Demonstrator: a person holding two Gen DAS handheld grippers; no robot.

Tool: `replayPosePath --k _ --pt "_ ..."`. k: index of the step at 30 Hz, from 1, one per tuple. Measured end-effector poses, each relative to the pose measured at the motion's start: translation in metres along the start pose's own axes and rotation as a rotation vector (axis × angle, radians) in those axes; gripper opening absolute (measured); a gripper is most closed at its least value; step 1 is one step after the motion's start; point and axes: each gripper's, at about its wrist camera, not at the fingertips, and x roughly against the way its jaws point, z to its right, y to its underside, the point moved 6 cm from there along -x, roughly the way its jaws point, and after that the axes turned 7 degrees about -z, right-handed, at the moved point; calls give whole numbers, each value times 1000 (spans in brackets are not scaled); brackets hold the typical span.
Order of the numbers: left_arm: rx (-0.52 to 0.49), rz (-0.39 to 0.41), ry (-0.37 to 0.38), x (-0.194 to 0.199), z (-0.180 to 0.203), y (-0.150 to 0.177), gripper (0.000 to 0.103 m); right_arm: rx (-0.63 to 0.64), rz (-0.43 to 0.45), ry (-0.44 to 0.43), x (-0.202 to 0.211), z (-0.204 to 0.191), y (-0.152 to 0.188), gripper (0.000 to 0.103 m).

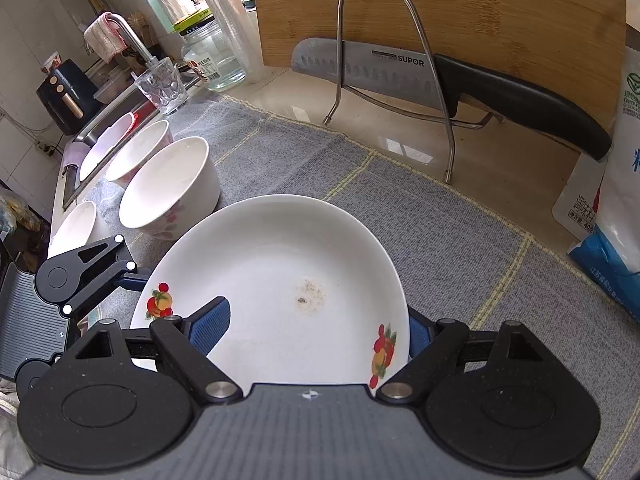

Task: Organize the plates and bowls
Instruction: 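Lift the fruit-decal plate with the right tool and carry it over the plate stack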

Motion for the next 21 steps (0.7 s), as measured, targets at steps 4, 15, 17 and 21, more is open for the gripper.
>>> replayPosePath --k 4,15,17,21 --pt "-16 -9 8 14 6 2 101 -21 19 -12 9 -10 7 91" --pt "-110 -10 56 35 38 -12 101 -70 89 20 47 -21 41 91" --pt "-131 -4 73 37 47 -17 101 -84 103 37 56 -19 50 91" --pt "-179 8 114 36 69 -29 101 -123 138 76 78 -14 70 91"
